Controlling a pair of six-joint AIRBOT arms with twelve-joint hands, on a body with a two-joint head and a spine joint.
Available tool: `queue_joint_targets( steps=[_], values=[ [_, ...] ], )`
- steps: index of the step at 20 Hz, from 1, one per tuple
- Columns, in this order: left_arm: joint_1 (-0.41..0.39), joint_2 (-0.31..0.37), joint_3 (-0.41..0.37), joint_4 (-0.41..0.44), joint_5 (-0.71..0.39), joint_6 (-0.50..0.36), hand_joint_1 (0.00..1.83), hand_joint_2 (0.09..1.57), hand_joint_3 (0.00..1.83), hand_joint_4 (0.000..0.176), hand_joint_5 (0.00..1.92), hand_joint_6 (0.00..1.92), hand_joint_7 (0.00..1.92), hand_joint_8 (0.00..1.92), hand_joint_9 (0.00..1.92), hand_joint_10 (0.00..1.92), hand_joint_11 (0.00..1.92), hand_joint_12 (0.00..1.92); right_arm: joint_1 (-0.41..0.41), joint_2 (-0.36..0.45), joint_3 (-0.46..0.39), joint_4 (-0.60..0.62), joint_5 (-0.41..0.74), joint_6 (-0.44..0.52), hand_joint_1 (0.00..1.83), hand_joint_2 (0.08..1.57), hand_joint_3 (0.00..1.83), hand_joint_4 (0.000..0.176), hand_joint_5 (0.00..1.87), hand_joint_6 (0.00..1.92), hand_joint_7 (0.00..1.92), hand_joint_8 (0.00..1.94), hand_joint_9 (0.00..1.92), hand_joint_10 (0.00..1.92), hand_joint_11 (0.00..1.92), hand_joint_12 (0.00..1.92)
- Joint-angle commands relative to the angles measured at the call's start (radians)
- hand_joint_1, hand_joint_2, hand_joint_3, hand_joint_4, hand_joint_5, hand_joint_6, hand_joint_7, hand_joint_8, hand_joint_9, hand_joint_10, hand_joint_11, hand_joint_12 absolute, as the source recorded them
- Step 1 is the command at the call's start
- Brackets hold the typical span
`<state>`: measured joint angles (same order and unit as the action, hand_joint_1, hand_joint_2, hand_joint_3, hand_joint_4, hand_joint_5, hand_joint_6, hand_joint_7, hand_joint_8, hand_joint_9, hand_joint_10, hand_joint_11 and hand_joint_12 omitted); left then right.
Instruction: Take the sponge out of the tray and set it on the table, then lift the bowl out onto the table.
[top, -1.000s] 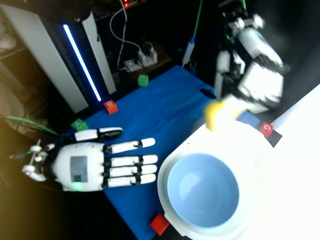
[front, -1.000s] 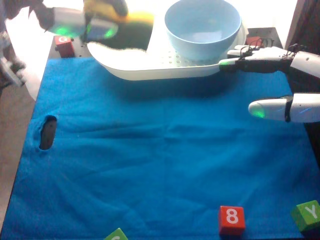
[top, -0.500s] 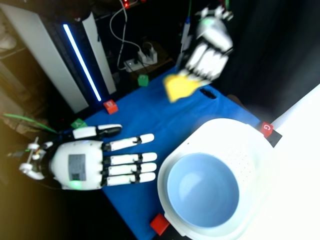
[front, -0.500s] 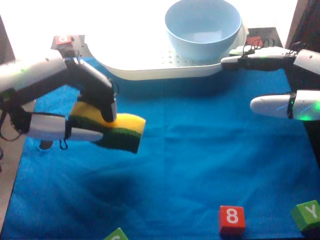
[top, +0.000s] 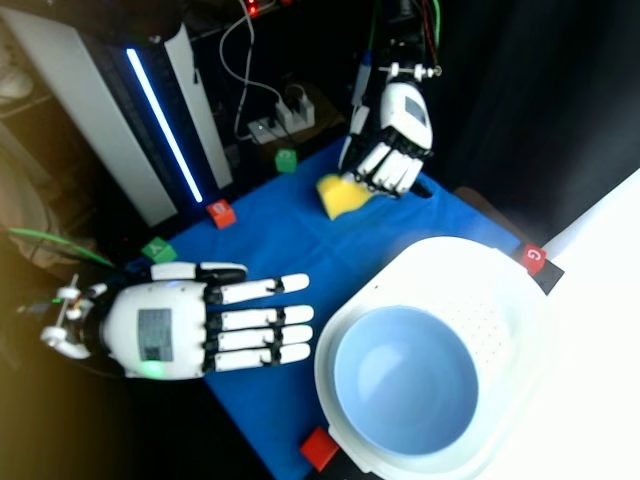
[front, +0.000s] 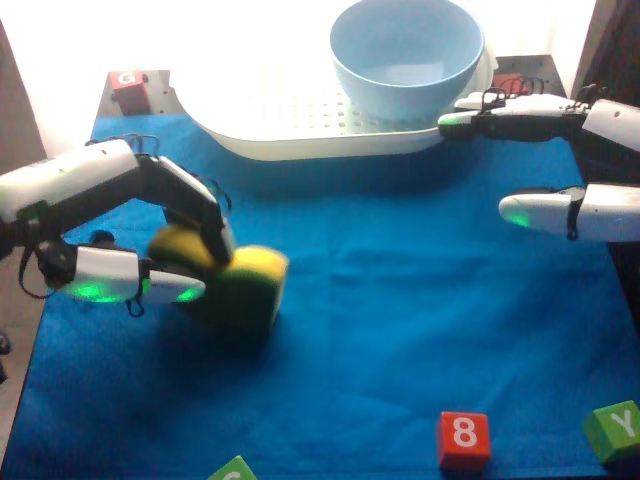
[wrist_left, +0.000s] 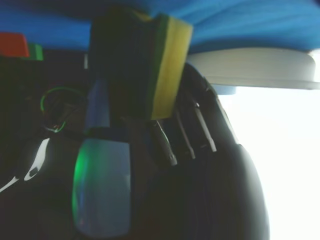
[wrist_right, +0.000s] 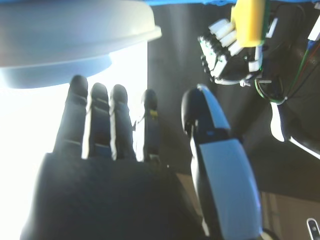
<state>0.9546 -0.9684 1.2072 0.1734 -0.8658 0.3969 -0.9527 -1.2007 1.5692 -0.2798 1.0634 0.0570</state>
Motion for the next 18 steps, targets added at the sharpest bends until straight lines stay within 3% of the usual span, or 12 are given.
queue_joint_targets(
  steps=[1,4,6,8,10,11,12,13,14,15,16,18],
  values=[
    [-0.001,-0.004,-0.001,-0.029,-0.108,-0.003,0.96,0.99,0.0,0.0,0.83,0.01,0.72,0.03,0.62,0.23,0.3,1.05,0.006,0.004,-0.004,0.055,0.109,0.011,0.76,1.29,0.0,0.133,0.34,0.0,0.21,0.0,0.16,0.01,0.09,0.1],
    [0.005,0.005,0.0,-0.059,-0.138,0.004,0.99,0.98,0.0,0.0,0.73,0.0,0.65,0.0,0.64,0.07,0.22,1.05,0.005,0.006,-0.005,0.055,0.109,0.011,0.75,1.27,0.0,0.135,0.36,0.0,0.23,0.01,0.15,0.0,0.05,0.09],
    [0.005,0.015,-0.002,-0.07,-0.168,0.007,0.89,0.99,0.0,0.0,0.69,0.0,0.63,0.0,0.61,0.01,0.21,0.95,0.005,0.006,-0.005,0.055,0.114,0.011,0.8,1.27,0.0,0.123,0.35,0.0,0.21,0.0,0.11,0.0,0.0,0.08],
    [0.004,0.032,-0.01,-0.092,-0.204,0.031,0.81,0.99,0.0,0.0,0.65,0.0,0.62,0.0,0.57,0.0,0.15,0.92,0.005,0.008,-0.005,0.057,0.143,0.011,0.79,1.27,0.0,0.135,0.35,0.0,0.19,0.0,0.12,0.0,0.04,0.1],
    [0.004,0.047,-0.021,-0.115,-0.246,0.053,0.74,1.0,0.0,0.0,0.57,0.0,0.59,0.0,0.57,0.0,0.21,0.88,0.005,0.012,-0.014,0.058,0.175,0.011,0.84,1.24,0.0,0.129,0.33,0.0,0.18,0.0,0.11,0.0,0.04,0.1],
    [0.004,0.052,-0.026,-0.126,-0.275,0.06,0.72,1.0,0.0,0.025,0.52,0.0,0.56,0.0,0.56,0.0,0.23,0.82,0.005,0.017,-0.023,0.058,0.21,0.011,0.89,1.21,0.0,0.149,0.28,0.0,0.16,0.0,0.11,0.0,0.08,0.12],
    [0.004,0.054,-0.029,-0.135,-0.287,0.069,0.8,0.97,0.0,0.032,0.43,0.0,0.53,0.0,0.57,0.01,0.13,1.03,0.006,0.017,-0.027,0.058,0.232,0.011,0.96,1.16,0.0,0.138,0.23,0.0,0.12,0.0,0.06,0.0,0.06,0.11],
    [0.004,0.055,-0.031,-0.141,-0.292,0.077,0.8,0.97,0.0,0.032,0.43,0.0,0.53,0.0,0.57,0.01,0.13,1.03,0.006,0.02,-0.027,0.059,0.247,0.011,0.96,1.16,0.0,0.138,0.23,0.0,0.12,0.0,0.06,0.0,0.06,0.11],
    [0.004,0.055,-0.032,-0.15,-0.294,0.088,0.85,0.97,0.0,0.031,0.43,0.0,0.54,0.0,0.58,0.01,0.13,1.04,0.007,0.026,-0.025,0.064,0.261,0.01,0.93,1.16,0.0,0.155,0.2,0.0,0.09,0.0,0.02,0.0,0.01,0.07],
    [0.004,0.054,-0.032,-0.161,-0.294,0.102,0.84,0.99,0.0,0.026,0.42,0.0,0.54,0.0,0.58,0.01,0.14,1.0,0.016,0.035,-0.016,0.073,0.273,0.01,0.91,1.16,0.0,0.136,0.18,0.0,0.07,0.0,0.02,0.0,0.01,0.07],
    [0.004,0.053,-0.033,-0.174,-0.294,0.114,0.81,0.98,0.0,0.041,0.38,0.0,0.51,0.0,0.53,0.0,0.05,1.13,0.029,0.035,-0.002,0.077,0.274,0.009,0.88,1.12,0.0,0.127,0.19,0.01,0.09,0.01,0.05,0.01,0.04,0.08],
    [0.005,0.047,-0.036,-0.202,-0.288,0.152,0.81,0.95,0.0,0.072,0.28,0.0,0.3,0.0,0.26,0.01,0.0,0.7,0.059,0.025,0.035,0.093,0.272,0.007,0.83,1.1,0.0,0.132,0.19,0.0,0.07,0.0,0.04,0.0,0.01,0.07]
  ],
)
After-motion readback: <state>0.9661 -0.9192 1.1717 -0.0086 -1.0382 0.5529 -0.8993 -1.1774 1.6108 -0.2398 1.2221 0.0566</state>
